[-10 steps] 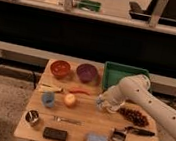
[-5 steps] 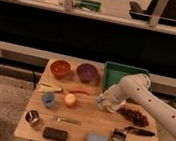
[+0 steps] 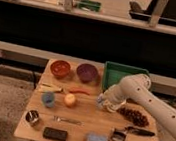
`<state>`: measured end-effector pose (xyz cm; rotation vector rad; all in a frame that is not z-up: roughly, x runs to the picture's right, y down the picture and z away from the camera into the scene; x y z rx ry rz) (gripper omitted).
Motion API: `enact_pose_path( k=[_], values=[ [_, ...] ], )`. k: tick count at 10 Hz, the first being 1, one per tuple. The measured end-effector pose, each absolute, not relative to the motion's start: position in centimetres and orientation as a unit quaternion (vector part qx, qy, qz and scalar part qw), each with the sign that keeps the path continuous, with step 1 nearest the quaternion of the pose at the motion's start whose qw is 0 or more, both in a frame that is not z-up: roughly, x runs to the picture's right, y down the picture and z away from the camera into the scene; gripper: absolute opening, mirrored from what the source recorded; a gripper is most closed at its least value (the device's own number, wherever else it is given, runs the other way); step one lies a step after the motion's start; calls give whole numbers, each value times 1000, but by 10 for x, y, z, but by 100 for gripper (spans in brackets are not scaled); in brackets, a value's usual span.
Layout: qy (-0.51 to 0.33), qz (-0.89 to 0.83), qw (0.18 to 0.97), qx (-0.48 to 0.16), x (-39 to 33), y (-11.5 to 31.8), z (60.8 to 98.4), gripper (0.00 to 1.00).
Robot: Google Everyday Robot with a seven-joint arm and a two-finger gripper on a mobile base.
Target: Place towel in metal cup
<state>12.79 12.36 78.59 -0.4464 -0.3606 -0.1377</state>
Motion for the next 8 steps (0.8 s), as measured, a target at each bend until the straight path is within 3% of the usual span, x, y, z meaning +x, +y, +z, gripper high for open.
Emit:
enact_pose_path(
  k=[1, 4, 8],
  values=[
    [-181, -74, 956, -219, 120, 125, 783, 9],
    [-210, -107, 947, -217, 60, 130, 765, 0],
    [-252, -175, 926, -221, -12, 136, 738, 0]
  ],
)
